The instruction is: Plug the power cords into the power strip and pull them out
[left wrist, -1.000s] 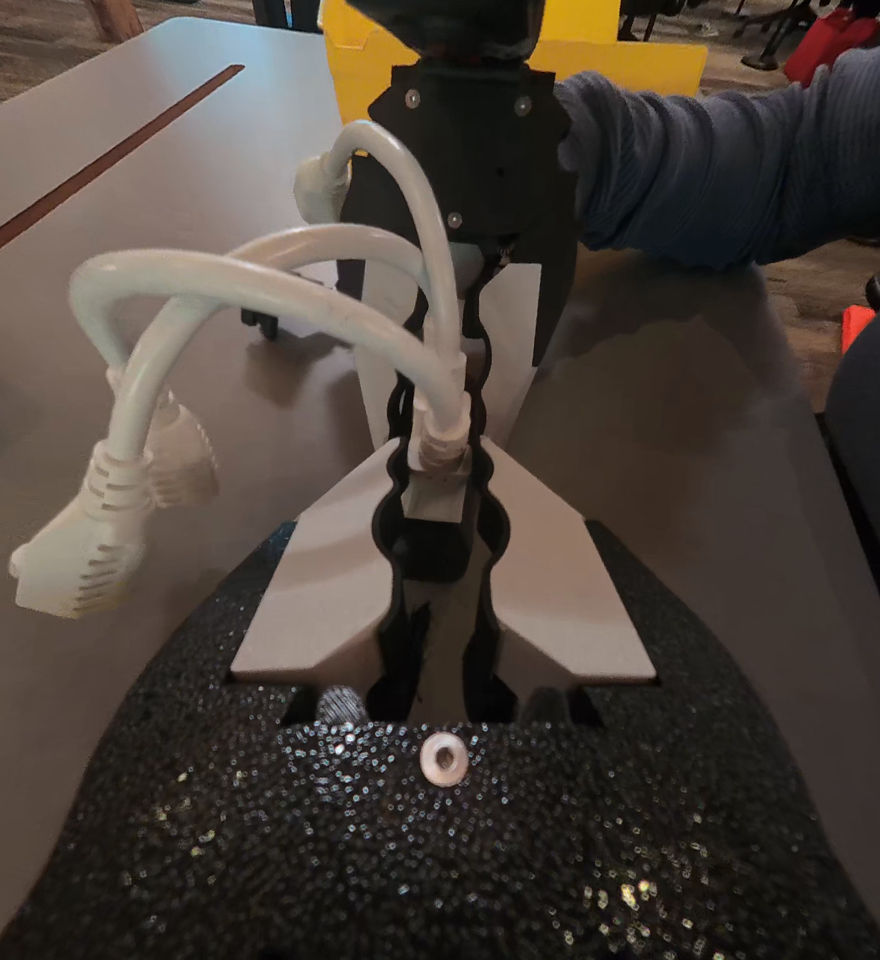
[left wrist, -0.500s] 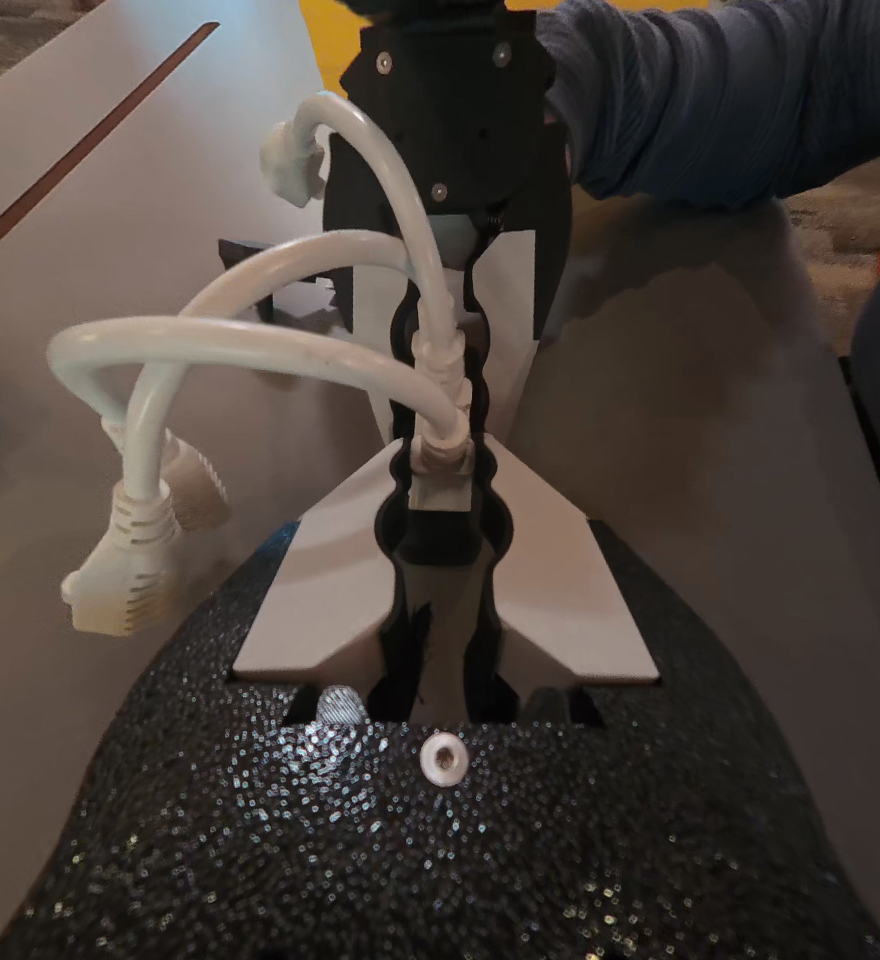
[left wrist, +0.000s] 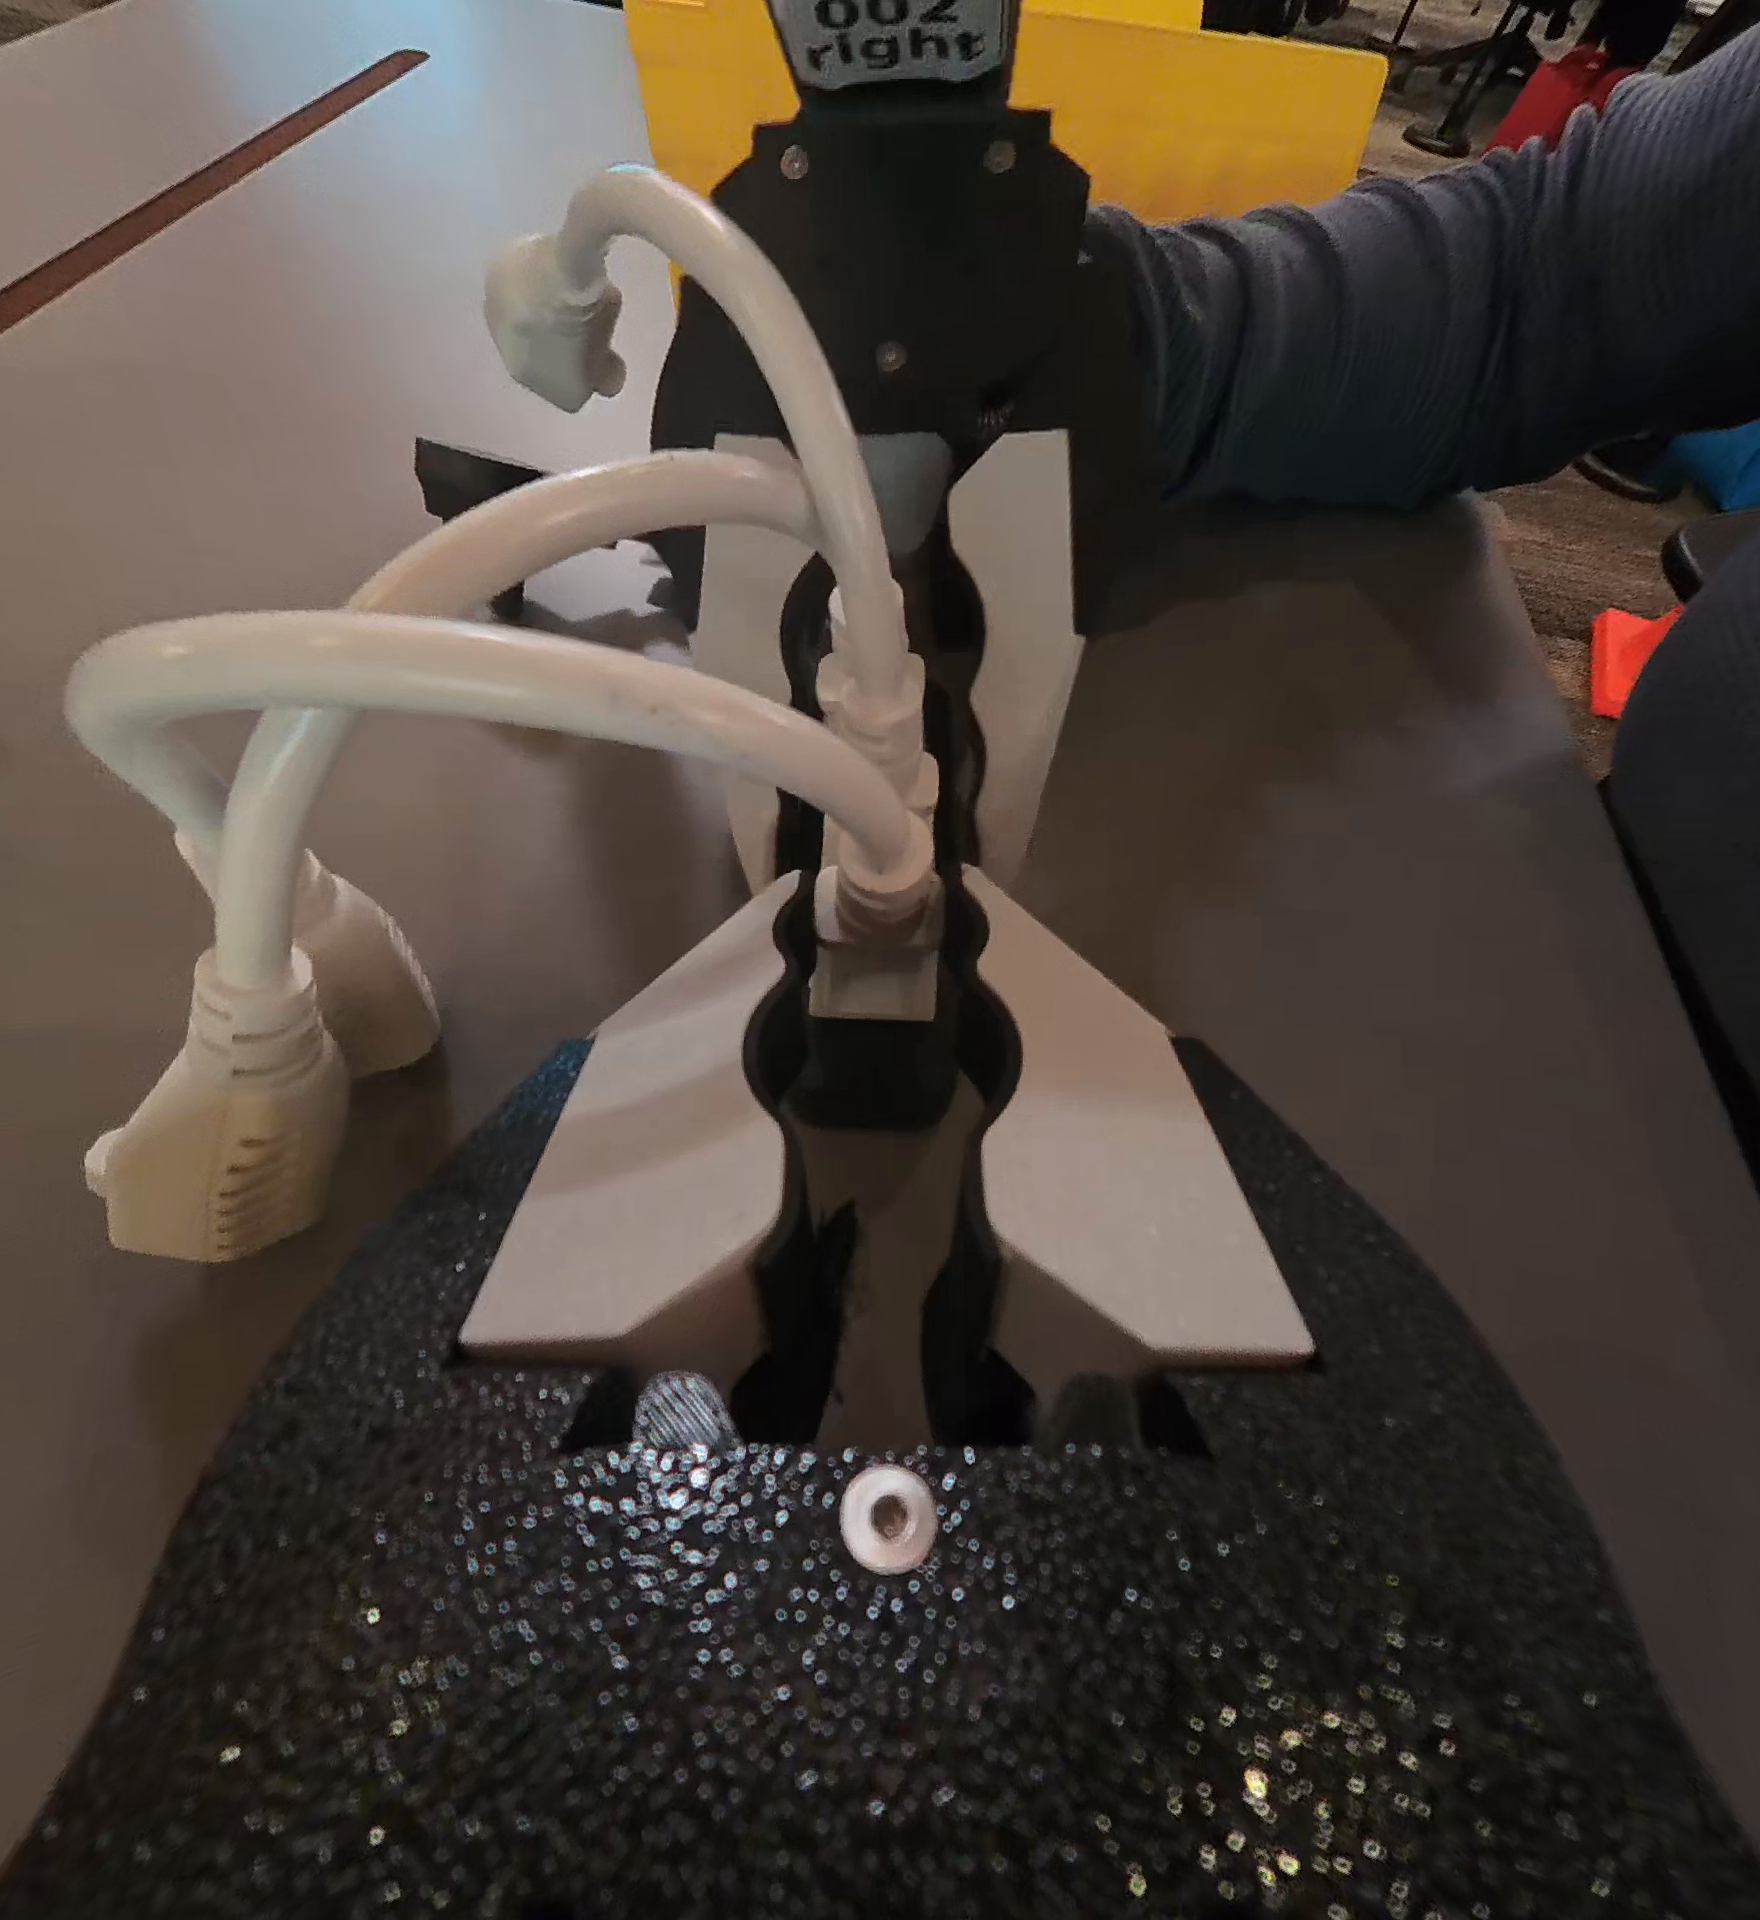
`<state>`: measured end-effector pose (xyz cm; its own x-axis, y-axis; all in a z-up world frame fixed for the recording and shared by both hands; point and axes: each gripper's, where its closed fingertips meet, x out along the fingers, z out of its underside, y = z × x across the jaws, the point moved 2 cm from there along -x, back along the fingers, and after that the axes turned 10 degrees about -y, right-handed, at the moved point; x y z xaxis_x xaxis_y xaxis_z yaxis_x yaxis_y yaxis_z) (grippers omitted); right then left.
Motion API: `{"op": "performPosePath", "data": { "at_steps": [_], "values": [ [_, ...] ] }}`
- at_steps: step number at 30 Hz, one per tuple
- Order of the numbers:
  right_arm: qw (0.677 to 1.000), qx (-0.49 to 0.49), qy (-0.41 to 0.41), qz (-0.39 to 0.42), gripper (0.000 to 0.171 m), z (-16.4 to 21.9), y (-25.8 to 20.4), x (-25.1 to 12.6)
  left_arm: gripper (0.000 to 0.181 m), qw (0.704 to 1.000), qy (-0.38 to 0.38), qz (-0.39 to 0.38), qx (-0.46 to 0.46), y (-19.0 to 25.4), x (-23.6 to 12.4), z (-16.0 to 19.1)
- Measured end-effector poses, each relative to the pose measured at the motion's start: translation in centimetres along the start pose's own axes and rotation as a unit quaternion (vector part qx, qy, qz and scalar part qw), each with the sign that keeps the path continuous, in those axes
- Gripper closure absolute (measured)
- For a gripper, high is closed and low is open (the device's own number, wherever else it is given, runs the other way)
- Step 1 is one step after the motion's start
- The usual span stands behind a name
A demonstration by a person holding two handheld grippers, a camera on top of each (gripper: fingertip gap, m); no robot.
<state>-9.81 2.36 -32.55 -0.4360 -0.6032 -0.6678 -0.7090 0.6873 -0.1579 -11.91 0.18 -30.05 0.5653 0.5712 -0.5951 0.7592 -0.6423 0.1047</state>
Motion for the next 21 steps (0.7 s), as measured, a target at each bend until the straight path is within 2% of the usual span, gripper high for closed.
{"op": "performPosePath", "data": {
  "at_steps": [11,21],
  "values": [
    [0.998,0.013,0.053,-0.009,0.139,-0.66,0.1,-0.76,0.158,1.0,0.002,0.003,0.001,-0.01,-0.04,0.08],
    [0.998,-0.044,0.01,0.053,0.145,-0.3,-0.26,-0.12,0.159,1.0,-0.014,-0.009,0.014,0.27,0.11,0.04]
  ]
}}
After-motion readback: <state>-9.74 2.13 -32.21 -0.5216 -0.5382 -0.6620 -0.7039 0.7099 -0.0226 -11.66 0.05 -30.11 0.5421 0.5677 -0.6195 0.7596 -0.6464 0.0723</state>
